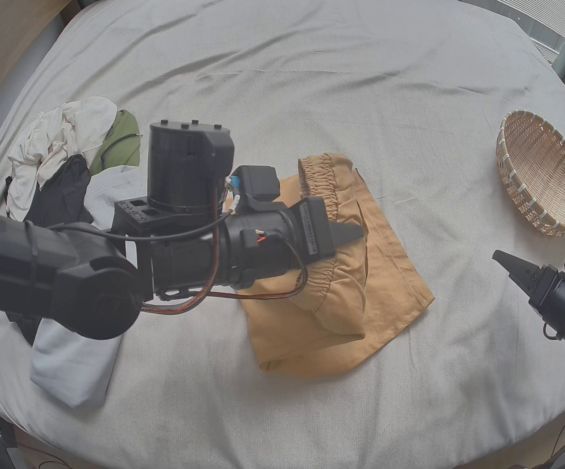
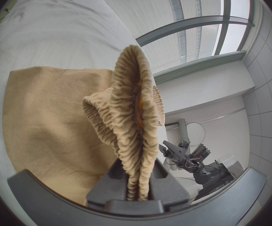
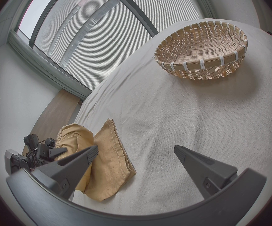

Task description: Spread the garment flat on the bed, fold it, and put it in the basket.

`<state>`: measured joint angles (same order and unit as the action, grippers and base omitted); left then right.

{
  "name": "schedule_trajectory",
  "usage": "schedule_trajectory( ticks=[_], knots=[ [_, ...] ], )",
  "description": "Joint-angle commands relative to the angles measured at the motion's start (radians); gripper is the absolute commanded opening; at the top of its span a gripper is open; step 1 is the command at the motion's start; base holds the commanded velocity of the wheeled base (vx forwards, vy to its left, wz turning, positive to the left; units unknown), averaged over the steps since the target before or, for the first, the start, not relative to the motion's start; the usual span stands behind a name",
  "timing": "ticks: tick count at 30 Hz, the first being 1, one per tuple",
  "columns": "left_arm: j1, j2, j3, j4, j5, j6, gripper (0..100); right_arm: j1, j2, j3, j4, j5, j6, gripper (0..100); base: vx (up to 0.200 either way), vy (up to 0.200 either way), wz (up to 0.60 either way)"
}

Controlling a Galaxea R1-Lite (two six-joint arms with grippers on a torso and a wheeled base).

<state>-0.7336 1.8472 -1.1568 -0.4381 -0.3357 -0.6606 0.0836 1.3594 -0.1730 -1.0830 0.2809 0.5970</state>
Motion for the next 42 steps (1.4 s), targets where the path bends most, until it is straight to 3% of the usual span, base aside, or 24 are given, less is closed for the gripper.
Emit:
schedule_trajectory(
  ticks=[1,14,24,33,42],
  knots=[
    [-0.004,0.03,-0.009,-0.007,0.009,0.001,100,0.002,-0.003,0.012,0.0,0.001,0.0,100,0.0,0.0,0.0],
    [0.045,-0.059,0.1,-0.03,0.047,0.004,100,0.136,0.004,0.058,0.0,0.0,0.033,100,0.0,0.0,0.0],
    [0.155,-0.272,0.374,-0.122,0.049,0.006,100,0.229,0.049,0.044,0.0,0.0,0.052,100,0.0,0.0,0.0],
    [0.276,-0.453,0.554,-0.169,0.047,-0.001,100,0.285,0.244,0.026,-0.103,-0.006,0.052,100,0.0,0.0,0.0],
    [0.326,-0.562,0.683,-0.169,0.046,-0.001,100,0.314,0.377,0.015,-0.176,-0.008,0.052,100,0.0,0.0,0.0]
  ],
)
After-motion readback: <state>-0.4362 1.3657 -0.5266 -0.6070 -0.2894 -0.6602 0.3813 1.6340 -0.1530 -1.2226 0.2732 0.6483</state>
